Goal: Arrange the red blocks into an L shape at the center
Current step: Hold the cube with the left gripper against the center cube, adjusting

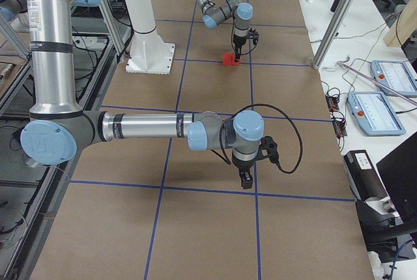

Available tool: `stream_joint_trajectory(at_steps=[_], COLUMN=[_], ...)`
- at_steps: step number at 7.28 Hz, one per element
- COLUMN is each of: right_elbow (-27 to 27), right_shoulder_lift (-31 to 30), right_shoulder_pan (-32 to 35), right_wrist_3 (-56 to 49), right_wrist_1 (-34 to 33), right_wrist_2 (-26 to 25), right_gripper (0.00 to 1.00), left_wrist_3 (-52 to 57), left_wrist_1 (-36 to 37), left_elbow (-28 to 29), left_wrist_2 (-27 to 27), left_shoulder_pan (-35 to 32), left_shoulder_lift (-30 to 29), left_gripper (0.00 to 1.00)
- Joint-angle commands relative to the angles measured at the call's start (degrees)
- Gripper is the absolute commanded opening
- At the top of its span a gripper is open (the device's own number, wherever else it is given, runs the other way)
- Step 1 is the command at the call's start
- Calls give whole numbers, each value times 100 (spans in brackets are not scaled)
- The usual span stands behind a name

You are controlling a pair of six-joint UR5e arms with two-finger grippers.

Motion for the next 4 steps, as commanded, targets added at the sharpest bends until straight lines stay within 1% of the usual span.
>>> stream_joint_trajectory(at_steps=[1,2,3,4], right_elbow=[3,3,3,3], right_shoulder_lift=[6,6,6,6], right_shoulder_pan=[0,0,0,0], right_wrist_3=[0,0,0,9], right_wrist_1=[3,3,3,3], right_wrist_2=[0,0,0,0], right_gripper=[100,100,100,100], left_wrist_3=[0,0,0,0], left_wrist_1=[12,21,21,21], left_elbow=[0,0,0,0], left_wrist_2=[70,166,167,167], left_shoulder_pan=[0,0,0,0], left_shoulder_lift=[0,0,0,0], left_gripper=[56,58,60,64])
